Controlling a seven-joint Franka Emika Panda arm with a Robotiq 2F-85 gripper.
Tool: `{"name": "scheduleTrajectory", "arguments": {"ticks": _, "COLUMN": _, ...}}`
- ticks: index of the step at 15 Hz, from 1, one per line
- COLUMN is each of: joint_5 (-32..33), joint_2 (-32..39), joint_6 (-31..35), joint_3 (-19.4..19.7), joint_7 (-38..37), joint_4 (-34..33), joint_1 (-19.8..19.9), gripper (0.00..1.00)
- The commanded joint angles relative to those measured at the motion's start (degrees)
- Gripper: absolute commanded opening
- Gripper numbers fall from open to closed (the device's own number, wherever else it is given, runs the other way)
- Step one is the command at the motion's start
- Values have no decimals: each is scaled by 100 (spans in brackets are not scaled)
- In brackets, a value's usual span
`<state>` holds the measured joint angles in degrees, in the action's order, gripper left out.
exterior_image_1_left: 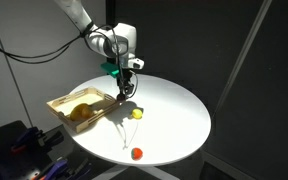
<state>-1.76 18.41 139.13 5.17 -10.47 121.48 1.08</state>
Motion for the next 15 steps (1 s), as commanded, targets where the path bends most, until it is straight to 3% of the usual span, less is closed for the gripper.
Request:
{"name": "scheduleTrajectory", "arguments": {"ticks": 1, "joint_5": 13, "joint_2": -1, "joint_6": -18, "joint_3": -26, "joint_7": -7, "joint_4": -11, "joint_1": 27, "gripper": 53}}
{"name": "scheduleTrajectory", "arguments": {"ticks": 6, "joint_5": 13, "joint_2": -1, "joint_6": -18, "joint_3": -26, "joint_7": -7, "joint_4": -11, "joint_1": 27, "gripper": 53}}
{"name": "scheduleTrajectory", "arguments": {"ticks": 7, "joint_5": 13, "joint_2": -1, "joint_6": -17, "joint_3": -26, "joint_7": -7, "joint_4": -11, "joint_1": 27, "gripper": 28}}
{"name": "scheduleTrajectory", "arguments": {"ticks": 15, "joint_5": -34, "joint_2": 238, "joint_6": -98, "joint_3": -29, "joint_7": 27, "joint_4": -330, "joint_1": 65, "gripper": 28}}
